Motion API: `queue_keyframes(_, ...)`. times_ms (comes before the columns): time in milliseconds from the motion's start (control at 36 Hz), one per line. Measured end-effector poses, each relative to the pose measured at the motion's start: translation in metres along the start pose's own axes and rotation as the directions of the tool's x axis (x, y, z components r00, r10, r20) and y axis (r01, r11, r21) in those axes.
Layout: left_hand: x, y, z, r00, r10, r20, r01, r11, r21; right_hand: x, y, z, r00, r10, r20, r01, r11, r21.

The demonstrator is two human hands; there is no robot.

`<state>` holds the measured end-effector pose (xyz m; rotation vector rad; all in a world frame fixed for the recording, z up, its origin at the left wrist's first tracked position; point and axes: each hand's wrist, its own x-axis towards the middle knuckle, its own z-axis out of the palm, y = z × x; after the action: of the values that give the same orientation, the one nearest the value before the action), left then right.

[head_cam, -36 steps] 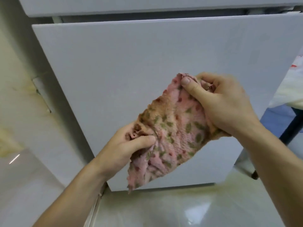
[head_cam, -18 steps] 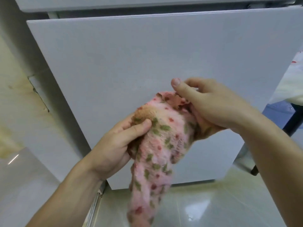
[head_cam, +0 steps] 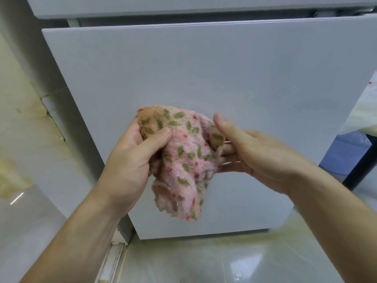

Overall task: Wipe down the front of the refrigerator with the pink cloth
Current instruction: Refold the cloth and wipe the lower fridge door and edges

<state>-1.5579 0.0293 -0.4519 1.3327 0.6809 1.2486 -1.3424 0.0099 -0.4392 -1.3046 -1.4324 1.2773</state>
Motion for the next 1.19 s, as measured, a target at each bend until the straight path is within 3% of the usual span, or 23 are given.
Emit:
queue_keyframes(83, 0.0, 0.002, -0.003, 0.999, 0.022, -0.037, -0.021, 1.0, 0.019, -0.001, -0.003, 0.002, 0.987, -0.019, -0.157, -0.01, 0.983, -0.183)
queue_keyframes(167, 0.0, 0.003, -0.005, 0.999, 0.044, -0.012, -0.044, 0.999, 0.019, -0.003, -0.005, 0.007, 0.978, -0.071, -0.195, -0.017, 0.909, -0.417)
queue_keyframes(333, -0.001, 0.005, -0.003, 0.999, 0.031, 0.013, -0.03, 0.997, -0.076, -0.001, -0.004, 0.016, 0.998, -0.016, -0.054, 0.018, 0.999, 0.032)
queue_keyframes(472, -0.001, 0.013, -0.003, 0.997, 0.034, -0.064, -0.032, 0.999, 0.037, 0.002, -0.004, 0.013, 0.968, -0.052, -0.246, 0.125, 0.948, 0.292)
queue_keyframes(556, -0.002, 0.015, -0.002, 0.985, 0.048, -0.169, -0.038, 0.997, 0.061, 0.0, -0.007, 0.009, 0.92, -0.155, -0.36, 0.256, 0.933, 0.253)
queue_keyframes(694, -0.002, 0.022, -0.001, 0.952, 0.124, -0.28, -0.082, 0.984, 0.156, -0.003, -0.01, 0.002, 0.913, -0.287, -0.29, 0.357, 0.907, 0.224)
queue_keyframes(750, -0.002, 0.024, -0.001, 0.957, 0.126, -0.261, -0.079, 0.98, 0.184, -0.004, -0.01, 0.001, 0.901, -0.322, -0.293, 0.366, 0.924, 0.112)
queue_keyframes(806, -0.002, 0.025, -0.003, 0.973, 0.108, -0.204, -0.058, 0.971, 0.233, -0.005, -0.008, -0.001, 0.854, -0.385, -0.35, 0.362, 0.923, -0.132)
queue_keyframes(861, -0.001, 0.021, -0.007, 0.972, 0.156, -0.179, -0.072, 0.913, 0.402, -0.005, -0.007, -0.002, 0.788, -0.462, -0.408, 0.33, 0.875, -0.355)
queue_keyframes(917, 0.0, 0.015, -0.009, 0.951, 0.249, -0.182, -0.091, 0.79, 0.607, -0.005, -0.006, -0.002, 0.723, -0.545, -0.425, 0.297, 0.8, -0.522)
queue_keyframes(1000, 0.0, 0.006, -0.007, 0.903, 0.389, -0.182, -0.108, 0.616, 0.78, -0.003, -0.004, -0.001, 0.693, -0.603, -0.394, 0.188, 0.68, -0.709)
queue_keyframes(1111, 0.002, -0.001, -0.006, 0.795, 0.601, -0.08, -0.181, 0.361, 0.915, -0.002, -0.005, 0.003, 0.696, -0.57, -0.437, 0.124, 0.695, -0.708)
queue_keyframes(1194, 0.008, -0.005, -0.004, 0.755, 0.65, -0.093, -0.198, 0.36, 0.912, 0.001, -0.004, 0.015, 0.656, -0.549, -0.517, 0.229, 0.799, -0.557)
